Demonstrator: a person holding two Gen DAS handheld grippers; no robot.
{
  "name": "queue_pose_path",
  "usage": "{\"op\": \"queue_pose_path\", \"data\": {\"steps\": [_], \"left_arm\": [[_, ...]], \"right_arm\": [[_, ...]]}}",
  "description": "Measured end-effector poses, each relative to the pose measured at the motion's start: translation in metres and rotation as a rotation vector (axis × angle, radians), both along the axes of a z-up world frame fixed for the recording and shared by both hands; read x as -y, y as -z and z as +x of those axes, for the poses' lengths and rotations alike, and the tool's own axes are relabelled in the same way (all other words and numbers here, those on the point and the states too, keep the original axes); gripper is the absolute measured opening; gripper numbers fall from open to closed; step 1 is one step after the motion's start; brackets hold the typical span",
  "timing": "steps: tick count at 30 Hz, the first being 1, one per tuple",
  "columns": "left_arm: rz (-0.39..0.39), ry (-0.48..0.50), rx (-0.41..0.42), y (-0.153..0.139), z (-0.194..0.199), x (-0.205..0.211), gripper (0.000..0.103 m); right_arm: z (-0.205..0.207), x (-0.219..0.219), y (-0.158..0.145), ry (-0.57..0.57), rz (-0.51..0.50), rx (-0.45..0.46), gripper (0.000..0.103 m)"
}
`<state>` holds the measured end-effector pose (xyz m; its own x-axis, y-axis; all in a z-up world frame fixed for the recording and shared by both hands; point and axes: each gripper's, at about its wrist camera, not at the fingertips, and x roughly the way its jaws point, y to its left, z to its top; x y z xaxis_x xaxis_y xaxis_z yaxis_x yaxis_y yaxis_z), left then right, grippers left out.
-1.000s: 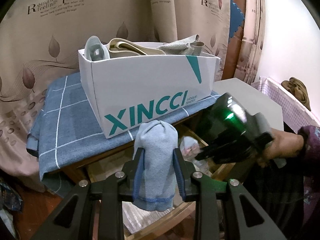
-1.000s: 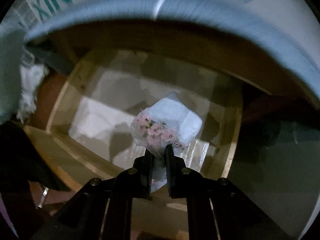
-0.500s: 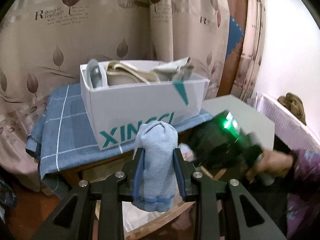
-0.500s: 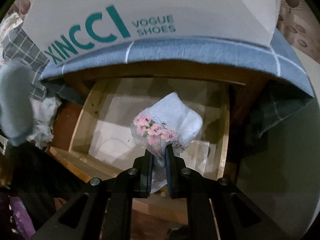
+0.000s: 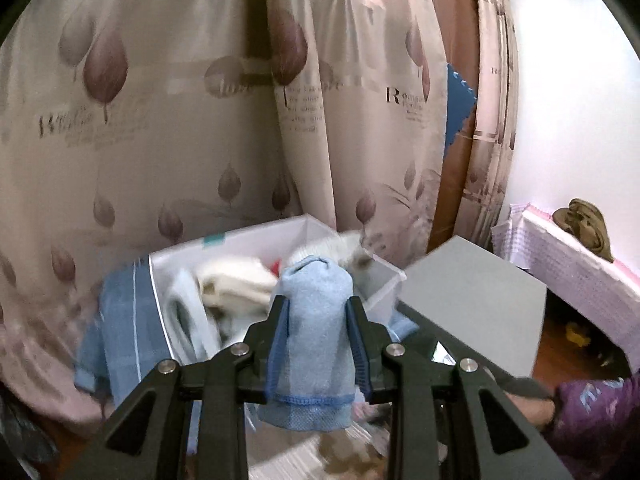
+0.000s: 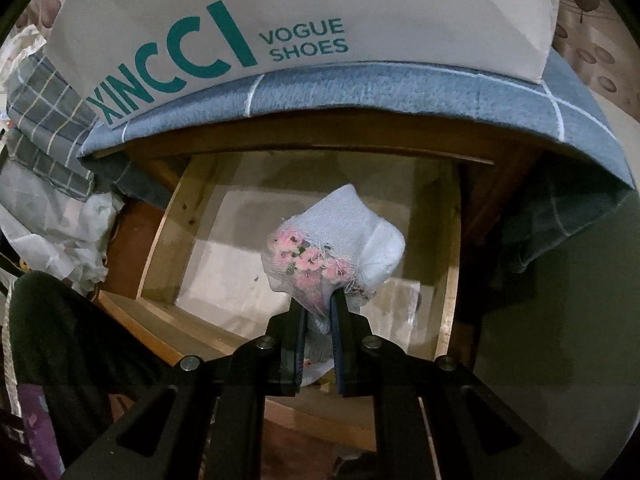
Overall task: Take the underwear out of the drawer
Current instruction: 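Lift the floral underwear with the right tool while the left tool carries the sock over the box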
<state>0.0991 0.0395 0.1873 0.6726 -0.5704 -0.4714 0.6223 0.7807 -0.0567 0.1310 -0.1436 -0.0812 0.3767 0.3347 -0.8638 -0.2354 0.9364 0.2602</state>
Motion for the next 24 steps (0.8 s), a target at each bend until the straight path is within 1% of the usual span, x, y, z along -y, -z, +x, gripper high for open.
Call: {"op": "queue_pose_path", "data": {"steps": [2,4,8,10,12,15,20,23,24], "left_arm": [[0.029,0.004,0.014,-0.007,0.019,0.008,0.03],[0.053,0.011,-0.007,-0.008,0.041,0.014,0.03],[0.127,0.016,-0.036,0.007,0.08,0.027,0.03],[0.158,0.008,-0.047,0.017,0.092,0.033,0.03],[0.164,0.01,-0.07,0.028,0.099,0.036,0.03],[0.192,-0.001,-0.079,0.043,0.106,0.04,0.03],[0.213,-0.014,-0.099,0.064,0.111,0.043,0.031],[0.222,-0.024,-0.111,0.073,0.114,0.043,0.035],[0.226,-0.027,-0.118,0.076,0.114,0.043,0.04]], "right_arm": [[-0.001,0.002,-0.001,0.002,0.007,0.002,0.01],[-0.001,0.002,-0.001,0.001,0.01,0.002,0.01],[-0.001,0.006,-0.004,0.001,0.02,0.0,0.01],[-0.001,0.008,-0.004,0.005,0.025,-0.001,0.01],[-0.001,0.01,-0.004,0.006,0.032,-0.003,0.01],[-0.002,0.011,-0.005,0.006,0.03,-0.006,0.01],[-0.001,0.009,-0.005,-0.001,0.026,-0.018,0.01],[0.0,0.008,-0.004,-0.004,0.024,-0.024,0.01],[0.0,0.007,-0.004,-0.005,0.023,-0.027,0.01]]}}
